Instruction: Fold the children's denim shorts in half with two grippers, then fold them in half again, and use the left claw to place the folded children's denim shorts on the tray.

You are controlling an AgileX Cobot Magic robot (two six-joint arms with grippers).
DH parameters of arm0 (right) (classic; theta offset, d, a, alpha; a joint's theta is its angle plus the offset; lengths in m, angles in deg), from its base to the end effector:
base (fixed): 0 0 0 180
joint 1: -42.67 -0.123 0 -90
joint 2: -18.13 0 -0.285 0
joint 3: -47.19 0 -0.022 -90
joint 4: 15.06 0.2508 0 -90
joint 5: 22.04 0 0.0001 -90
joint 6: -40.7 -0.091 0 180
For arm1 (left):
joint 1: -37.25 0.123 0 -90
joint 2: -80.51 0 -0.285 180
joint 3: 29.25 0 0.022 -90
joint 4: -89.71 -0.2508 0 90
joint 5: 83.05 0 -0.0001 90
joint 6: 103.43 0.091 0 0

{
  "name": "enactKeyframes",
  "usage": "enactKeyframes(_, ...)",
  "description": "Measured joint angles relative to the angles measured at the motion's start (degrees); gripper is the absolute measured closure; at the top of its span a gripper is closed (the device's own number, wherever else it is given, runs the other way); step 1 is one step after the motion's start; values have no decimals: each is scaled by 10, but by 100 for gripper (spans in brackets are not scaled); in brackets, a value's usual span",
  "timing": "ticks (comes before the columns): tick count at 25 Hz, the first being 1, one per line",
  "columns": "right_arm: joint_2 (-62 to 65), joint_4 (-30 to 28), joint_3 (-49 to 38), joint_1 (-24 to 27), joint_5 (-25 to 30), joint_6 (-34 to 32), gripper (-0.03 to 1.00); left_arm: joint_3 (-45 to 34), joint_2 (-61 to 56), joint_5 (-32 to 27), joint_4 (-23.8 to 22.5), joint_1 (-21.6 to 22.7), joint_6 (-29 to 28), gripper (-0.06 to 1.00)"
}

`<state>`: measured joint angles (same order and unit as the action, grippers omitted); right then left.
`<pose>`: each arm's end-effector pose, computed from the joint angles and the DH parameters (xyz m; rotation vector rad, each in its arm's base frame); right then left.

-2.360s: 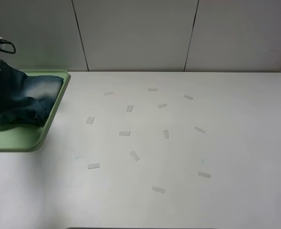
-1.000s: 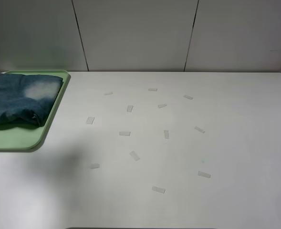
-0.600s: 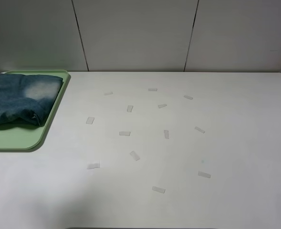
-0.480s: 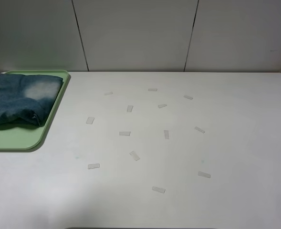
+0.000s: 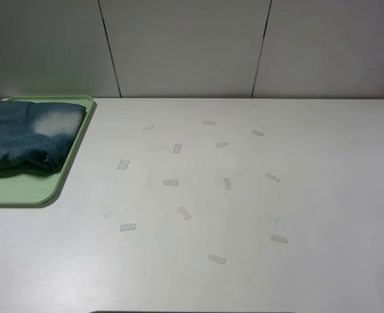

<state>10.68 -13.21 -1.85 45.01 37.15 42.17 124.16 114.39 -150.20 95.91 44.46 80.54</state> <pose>-0.0036 0.0027 0.2773 0.0144 2.0185 -0.0037 0.0433 -0.0036 0.3694 -0.0550 2.2209 -0.0268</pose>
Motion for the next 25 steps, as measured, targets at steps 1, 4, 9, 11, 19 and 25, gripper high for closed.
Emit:
enactKeyframes(1, 0, 0, 0, 0, 0, 0, 27, -9, -18, 0, 3, -6, -1, -5)
enactKeyframes(4, 0, 0, 0, 0, 0, 0, 27, -48, -81, 0, -7, -47, -2, -5)
enactKeyframes(9, 0, 0, 0, 0, 0, 0, 27, -93, -133, 0, -10, -73, -1, -5)
enactKeyframes(11, 0, 0, 0, 0, 0, 0, 27, -108, -136, 0, -12, -73, 8, -5)
enactKeyframes(19, 0, 0, 0, 0, 0, 0, 27, -190, -206, 32, -13, -73, 47, -5)
enactKeyframes(25, 0, 0, 0, 0, 0, 0, 27, -223, -263, 56, -11, -73, 49, -5)
